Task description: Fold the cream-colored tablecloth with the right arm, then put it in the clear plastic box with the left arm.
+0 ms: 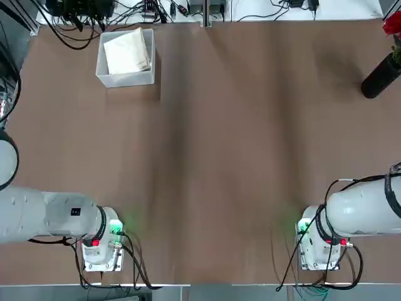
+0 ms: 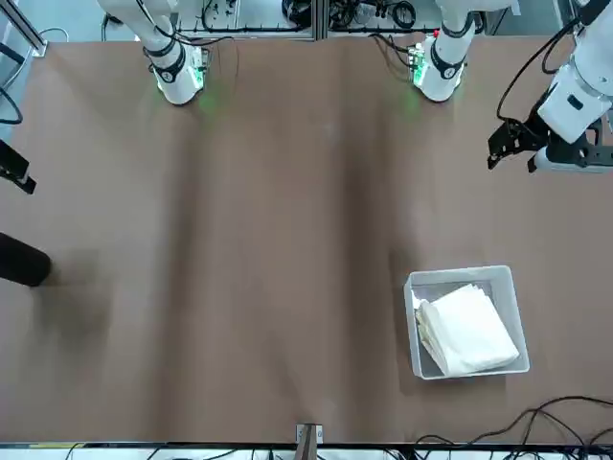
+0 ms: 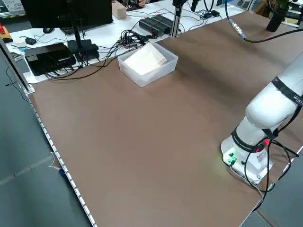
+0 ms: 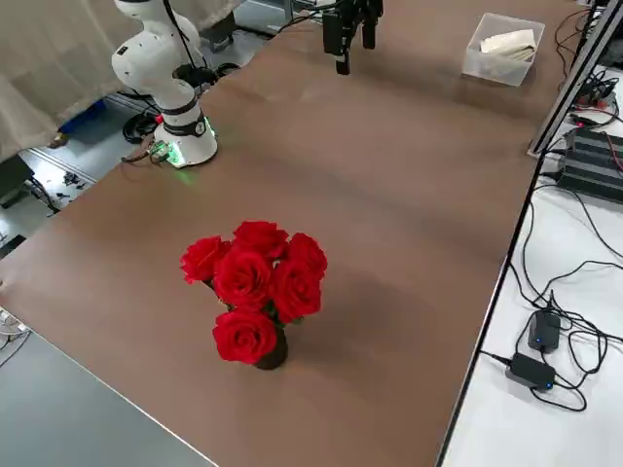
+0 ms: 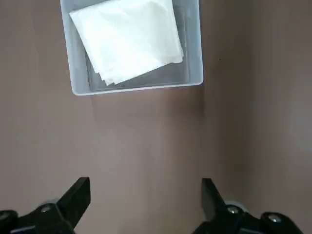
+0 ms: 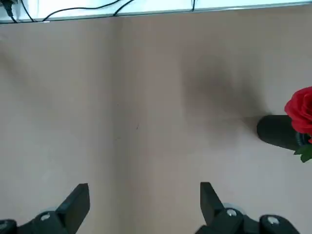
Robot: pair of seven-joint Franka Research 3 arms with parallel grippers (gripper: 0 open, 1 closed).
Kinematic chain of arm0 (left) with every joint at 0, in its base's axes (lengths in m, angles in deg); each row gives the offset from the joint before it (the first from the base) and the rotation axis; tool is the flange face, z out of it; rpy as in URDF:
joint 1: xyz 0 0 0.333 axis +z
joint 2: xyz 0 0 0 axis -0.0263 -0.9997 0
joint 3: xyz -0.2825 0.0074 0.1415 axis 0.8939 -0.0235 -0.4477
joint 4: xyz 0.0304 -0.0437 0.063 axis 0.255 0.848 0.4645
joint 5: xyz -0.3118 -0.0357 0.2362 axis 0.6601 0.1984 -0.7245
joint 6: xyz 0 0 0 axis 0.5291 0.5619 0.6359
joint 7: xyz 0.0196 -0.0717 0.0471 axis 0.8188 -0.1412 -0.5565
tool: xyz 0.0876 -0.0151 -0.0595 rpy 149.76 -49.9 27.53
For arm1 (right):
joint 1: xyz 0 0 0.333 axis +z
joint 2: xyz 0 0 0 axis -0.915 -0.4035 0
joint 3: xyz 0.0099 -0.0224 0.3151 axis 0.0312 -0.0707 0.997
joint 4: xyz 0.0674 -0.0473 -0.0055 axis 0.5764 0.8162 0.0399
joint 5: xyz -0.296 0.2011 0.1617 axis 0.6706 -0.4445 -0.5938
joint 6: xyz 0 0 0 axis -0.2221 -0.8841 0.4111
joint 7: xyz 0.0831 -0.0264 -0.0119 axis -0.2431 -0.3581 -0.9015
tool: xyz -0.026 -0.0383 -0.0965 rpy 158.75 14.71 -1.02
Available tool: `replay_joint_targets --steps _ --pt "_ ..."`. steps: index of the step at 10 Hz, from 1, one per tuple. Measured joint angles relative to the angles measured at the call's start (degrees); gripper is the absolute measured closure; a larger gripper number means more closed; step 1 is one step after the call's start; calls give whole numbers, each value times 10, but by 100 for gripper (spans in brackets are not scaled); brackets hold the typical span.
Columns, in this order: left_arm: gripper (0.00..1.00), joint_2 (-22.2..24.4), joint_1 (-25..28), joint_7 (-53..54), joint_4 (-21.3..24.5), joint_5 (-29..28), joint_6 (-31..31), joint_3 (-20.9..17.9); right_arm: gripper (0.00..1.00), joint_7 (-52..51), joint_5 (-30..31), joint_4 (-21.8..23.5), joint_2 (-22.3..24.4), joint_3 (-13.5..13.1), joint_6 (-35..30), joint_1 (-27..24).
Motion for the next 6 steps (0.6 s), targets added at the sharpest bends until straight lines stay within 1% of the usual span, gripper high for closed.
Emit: replay_joint_targets --steps 1,2,3,6 --pt "1 -18 -7 0 -25 0 2 -14 0 0 0 0 0 0 0 0" --pt "1 -37 -8 0 -50 0 5 -19 0 0 0 0 0 0 0 0" --pt "1 -51 -8 0 -65 -1 7 -21 0 0 0 0 0 0 1 0" --pt "2 -60 -12 0 -75 -28 16 -20 0 0 0 0 0 0 4 0"
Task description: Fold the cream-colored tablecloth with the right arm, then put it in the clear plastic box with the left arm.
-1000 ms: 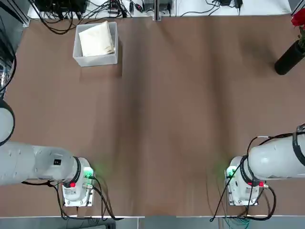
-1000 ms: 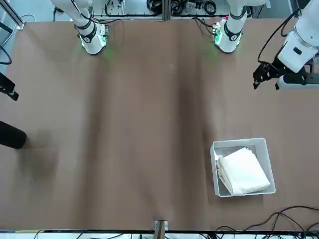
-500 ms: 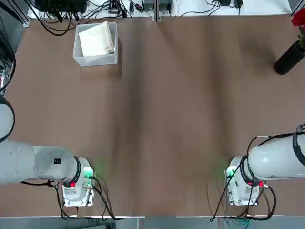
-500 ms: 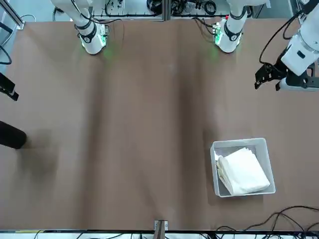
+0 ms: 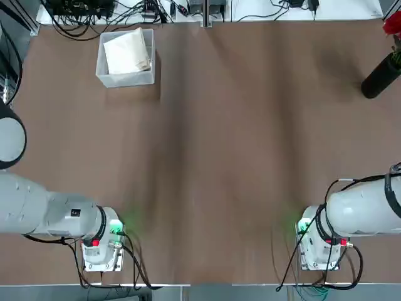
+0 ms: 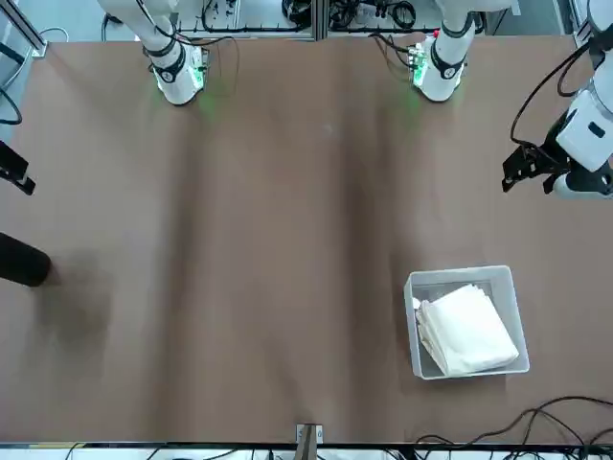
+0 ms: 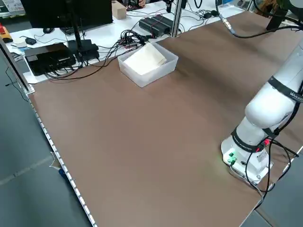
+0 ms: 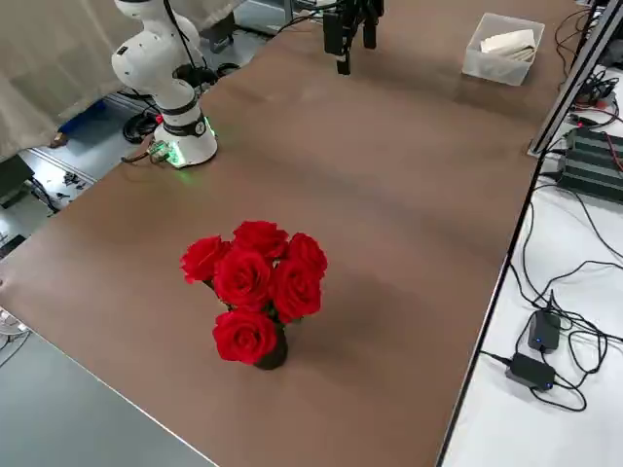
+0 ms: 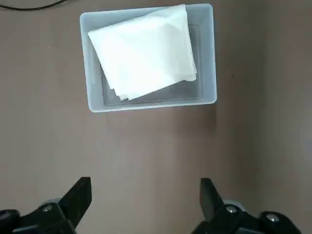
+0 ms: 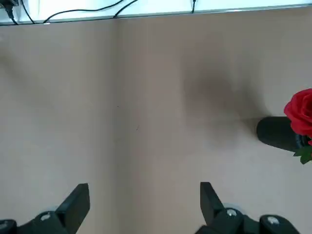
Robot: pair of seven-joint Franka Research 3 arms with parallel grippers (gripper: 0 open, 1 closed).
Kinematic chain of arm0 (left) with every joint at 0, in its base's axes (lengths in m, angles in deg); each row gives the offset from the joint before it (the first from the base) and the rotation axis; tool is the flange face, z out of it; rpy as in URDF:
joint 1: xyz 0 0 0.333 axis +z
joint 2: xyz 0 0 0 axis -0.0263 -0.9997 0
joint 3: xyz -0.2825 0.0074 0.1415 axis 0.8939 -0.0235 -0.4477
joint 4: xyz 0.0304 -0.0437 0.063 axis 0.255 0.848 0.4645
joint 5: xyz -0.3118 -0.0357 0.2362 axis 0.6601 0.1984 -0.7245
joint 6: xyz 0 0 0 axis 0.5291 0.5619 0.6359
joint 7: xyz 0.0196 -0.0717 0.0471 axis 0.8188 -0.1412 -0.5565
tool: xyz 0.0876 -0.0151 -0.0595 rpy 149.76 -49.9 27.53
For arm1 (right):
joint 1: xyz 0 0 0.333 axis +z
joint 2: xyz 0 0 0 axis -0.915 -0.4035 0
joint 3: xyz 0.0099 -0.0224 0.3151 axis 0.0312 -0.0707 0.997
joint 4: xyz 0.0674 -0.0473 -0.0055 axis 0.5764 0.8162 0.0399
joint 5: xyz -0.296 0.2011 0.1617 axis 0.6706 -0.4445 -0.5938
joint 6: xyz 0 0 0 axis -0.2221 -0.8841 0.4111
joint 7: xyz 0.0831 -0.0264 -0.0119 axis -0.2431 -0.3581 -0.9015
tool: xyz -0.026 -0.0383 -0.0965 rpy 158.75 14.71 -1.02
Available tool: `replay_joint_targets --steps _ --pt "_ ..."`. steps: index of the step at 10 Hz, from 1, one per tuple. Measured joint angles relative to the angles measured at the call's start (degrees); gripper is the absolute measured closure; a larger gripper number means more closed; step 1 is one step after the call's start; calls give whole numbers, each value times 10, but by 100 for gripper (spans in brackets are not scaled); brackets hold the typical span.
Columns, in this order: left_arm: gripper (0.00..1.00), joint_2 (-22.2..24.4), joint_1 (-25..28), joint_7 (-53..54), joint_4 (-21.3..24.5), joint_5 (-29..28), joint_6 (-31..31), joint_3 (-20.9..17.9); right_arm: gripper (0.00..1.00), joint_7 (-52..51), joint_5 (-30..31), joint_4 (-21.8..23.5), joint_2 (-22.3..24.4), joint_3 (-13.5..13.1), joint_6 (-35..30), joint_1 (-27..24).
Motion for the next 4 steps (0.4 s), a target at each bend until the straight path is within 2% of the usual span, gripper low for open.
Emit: replay_joint_targets --steps 4 --pt "1 0 0 0 -1 0 11 -1 0 -2 0 0 0 0 3 0"
